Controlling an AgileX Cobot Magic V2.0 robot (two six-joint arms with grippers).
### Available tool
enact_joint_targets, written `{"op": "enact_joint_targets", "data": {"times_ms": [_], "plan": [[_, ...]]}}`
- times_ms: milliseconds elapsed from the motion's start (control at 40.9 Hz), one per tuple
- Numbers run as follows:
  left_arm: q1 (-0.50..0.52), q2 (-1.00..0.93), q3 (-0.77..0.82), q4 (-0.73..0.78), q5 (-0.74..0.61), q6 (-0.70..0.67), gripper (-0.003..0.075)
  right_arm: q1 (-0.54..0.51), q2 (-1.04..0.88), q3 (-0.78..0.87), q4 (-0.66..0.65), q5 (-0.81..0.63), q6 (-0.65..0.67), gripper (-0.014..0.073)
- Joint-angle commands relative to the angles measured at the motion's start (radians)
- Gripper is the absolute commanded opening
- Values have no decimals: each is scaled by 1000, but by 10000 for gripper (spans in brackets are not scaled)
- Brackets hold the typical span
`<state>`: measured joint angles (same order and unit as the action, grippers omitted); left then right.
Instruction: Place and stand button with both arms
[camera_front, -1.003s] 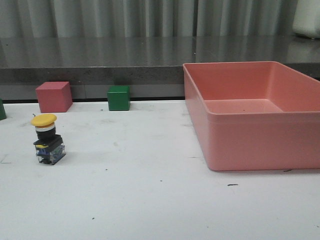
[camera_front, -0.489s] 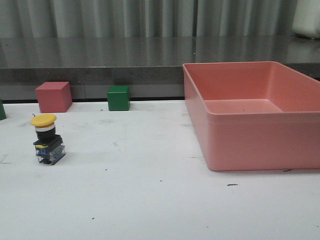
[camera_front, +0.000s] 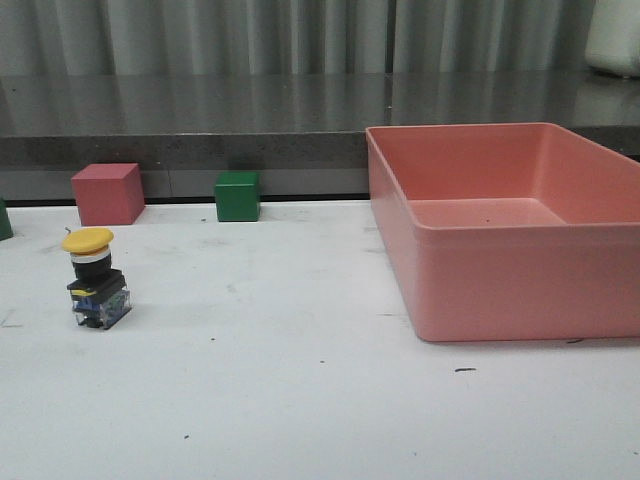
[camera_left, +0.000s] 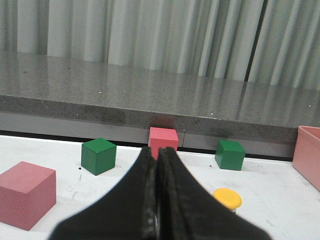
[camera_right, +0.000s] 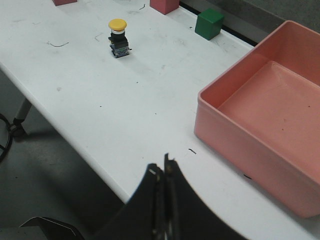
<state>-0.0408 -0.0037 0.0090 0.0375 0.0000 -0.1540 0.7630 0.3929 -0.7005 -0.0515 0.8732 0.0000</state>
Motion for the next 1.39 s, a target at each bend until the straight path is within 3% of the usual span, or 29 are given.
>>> {"op": "enact_joint_targets", "data": {"times_ms": [0, 73, 1370], "plan": [[1, -23, 14, -49, -74, 63, -20, -1, 5, -23, -11, -62, -7, -118], [1, -23, 14, -92, -74, 120, -20, -1, 5, -23, -11, -62, -7, -118], [-1, -23, 14, -76, -103, 120, -20, -1, 5, -23, -19, -71, -7, -118]]}}
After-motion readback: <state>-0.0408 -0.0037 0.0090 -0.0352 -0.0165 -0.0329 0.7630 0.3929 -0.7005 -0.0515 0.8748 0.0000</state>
